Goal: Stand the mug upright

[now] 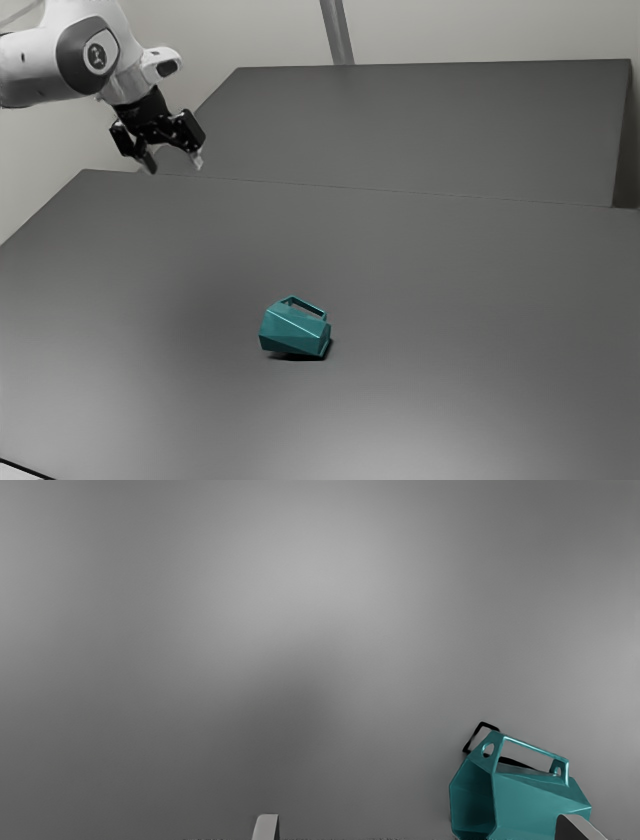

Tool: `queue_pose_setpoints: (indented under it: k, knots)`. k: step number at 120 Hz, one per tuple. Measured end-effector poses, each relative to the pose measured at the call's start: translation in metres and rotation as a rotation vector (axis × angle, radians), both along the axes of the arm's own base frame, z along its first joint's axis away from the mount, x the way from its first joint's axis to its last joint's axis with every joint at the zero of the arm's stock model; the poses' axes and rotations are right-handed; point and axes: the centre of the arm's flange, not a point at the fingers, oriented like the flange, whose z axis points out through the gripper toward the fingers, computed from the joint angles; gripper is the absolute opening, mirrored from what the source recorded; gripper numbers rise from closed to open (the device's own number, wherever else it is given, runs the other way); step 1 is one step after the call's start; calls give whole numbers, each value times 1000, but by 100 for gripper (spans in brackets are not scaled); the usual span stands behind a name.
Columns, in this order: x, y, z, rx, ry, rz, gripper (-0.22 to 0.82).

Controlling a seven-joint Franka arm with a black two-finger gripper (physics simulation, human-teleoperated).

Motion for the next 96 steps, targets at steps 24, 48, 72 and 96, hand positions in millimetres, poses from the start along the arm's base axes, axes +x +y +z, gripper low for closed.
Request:
queue_pose_setpoints:
  k: [24,48,72,96]
  knots:
    - [6,15,-91,-209,133,114,60]
    - [-9,-2,-162,-380,255,187,60]
    - [-24,-15,-206,-483,339,241,60]
    - [-21,-29,-242,-560,388,288,60]
